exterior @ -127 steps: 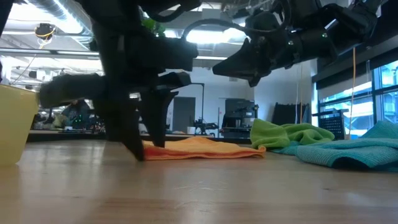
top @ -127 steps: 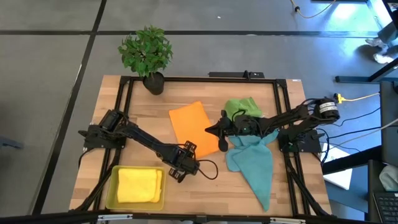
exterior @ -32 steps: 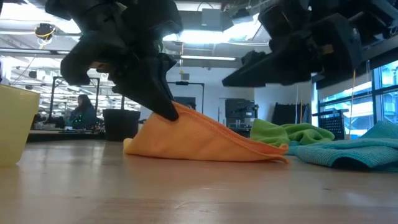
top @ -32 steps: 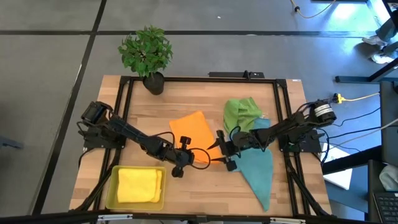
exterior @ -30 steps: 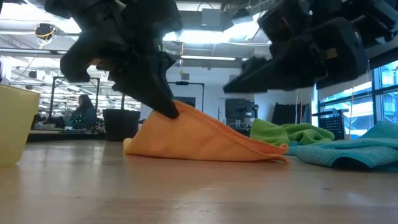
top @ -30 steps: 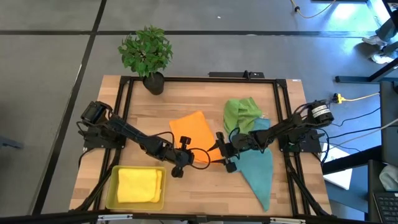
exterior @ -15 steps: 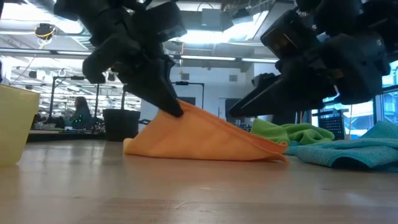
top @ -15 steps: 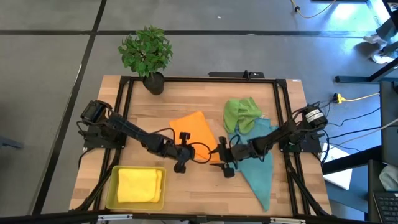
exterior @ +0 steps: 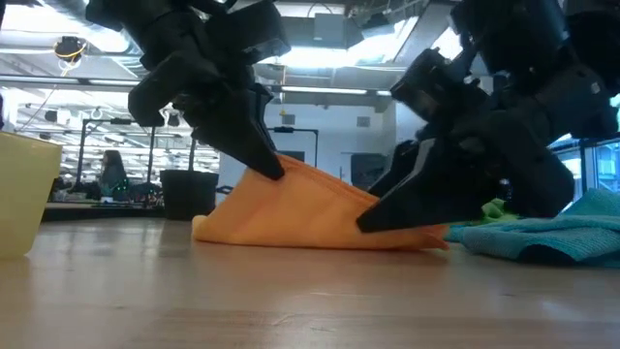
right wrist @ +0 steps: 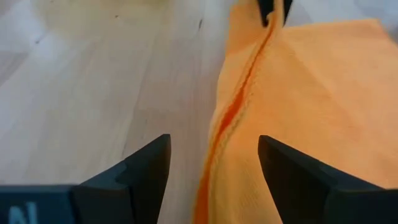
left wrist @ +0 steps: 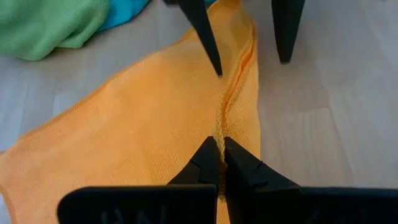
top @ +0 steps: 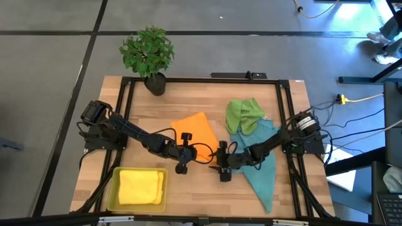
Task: Fold microfiber towels
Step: Fold the orange microfiber cloth
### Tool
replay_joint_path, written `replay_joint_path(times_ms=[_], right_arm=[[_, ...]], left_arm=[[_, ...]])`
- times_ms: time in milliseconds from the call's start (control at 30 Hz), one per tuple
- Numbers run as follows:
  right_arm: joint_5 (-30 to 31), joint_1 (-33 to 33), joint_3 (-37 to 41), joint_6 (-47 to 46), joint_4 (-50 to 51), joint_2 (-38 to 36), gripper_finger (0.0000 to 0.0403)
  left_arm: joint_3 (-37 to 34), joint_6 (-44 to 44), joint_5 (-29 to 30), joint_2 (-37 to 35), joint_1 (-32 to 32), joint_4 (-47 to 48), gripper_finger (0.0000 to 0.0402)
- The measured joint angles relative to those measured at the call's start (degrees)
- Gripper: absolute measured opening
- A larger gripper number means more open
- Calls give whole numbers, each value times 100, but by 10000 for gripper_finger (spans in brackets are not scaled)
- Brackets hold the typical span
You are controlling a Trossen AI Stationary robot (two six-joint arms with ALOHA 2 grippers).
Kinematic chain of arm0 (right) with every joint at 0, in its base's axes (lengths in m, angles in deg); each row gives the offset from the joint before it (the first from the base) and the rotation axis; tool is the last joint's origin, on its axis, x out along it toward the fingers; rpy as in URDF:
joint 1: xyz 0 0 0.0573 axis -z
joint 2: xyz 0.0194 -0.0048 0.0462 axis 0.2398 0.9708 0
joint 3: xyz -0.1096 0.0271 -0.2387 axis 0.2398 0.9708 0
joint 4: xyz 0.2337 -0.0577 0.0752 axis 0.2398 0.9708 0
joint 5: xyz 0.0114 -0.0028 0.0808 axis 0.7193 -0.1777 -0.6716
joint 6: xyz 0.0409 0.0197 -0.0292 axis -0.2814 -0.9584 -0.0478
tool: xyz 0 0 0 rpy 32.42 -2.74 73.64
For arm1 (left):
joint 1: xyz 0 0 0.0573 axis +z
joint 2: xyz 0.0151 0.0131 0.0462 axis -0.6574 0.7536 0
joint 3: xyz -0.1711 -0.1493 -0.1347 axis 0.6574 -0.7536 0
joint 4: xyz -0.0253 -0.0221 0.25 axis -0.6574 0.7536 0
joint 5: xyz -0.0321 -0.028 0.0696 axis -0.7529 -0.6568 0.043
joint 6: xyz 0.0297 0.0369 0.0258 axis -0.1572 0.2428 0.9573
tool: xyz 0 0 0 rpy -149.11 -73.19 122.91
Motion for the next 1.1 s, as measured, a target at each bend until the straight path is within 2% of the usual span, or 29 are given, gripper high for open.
replay_joint_path(times_ms=[300, 767, 1100], right_arm=[[-22, -37, -104, -425, 631, 53, 244], [198, -130, -88, -197, 997, -287, 244], [288, -148, -90, -159, 1112, -315, 232]], left_arm=[[1, -236, 17, -121, -11, 587, 0], [0, -599, 151, -326, -304, 1315, 0], [0, -598, 157, -326, -339, 1352, 0]])
